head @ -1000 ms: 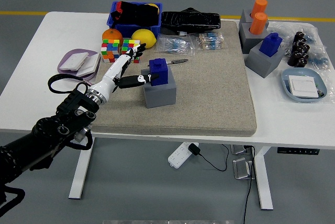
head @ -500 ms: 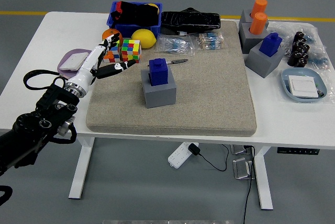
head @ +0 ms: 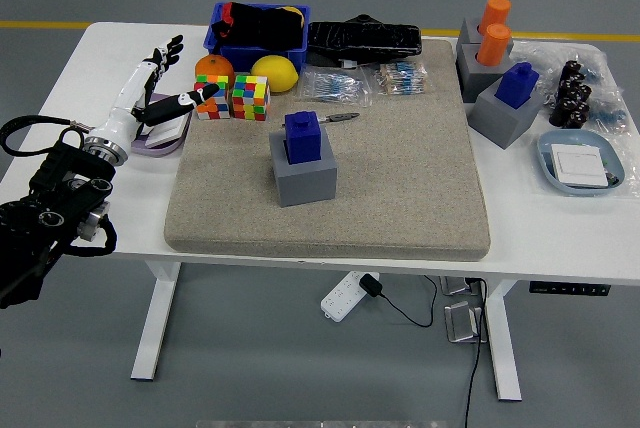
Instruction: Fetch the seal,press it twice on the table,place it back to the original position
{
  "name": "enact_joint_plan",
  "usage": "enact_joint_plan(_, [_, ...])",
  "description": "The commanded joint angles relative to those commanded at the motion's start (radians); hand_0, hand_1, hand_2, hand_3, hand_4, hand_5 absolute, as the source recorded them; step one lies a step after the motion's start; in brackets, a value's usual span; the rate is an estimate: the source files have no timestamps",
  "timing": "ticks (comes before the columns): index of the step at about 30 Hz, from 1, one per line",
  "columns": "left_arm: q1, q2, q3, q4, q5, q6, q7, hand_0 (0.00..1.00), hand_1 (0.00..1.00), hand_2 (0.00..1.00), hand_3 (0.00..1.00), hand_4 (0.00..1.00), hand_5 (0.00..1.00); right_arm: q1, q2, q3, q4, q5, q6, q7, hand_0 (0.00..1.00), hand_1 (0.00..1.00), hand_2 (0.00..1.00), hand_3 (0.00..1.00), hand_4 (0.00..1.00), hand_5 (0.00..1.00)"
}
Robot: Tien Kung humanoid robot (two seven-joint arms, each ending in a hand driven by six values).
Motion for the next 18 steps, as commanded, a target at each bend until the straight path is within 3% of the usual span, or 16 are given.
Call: enact_joint_plan(18, [0.017, 0.06, -0.05, 0.003, 0.014, -0.011, 0.02, 0.998, 0.998, 0.998, 0.998, 0.998, 0.484, 0.026, -0.015, -0.033, -0.002, 0.002, -0.002, 0.002, 0.787, 0.665, 0.667, 0.67, 0.826, 0.576])
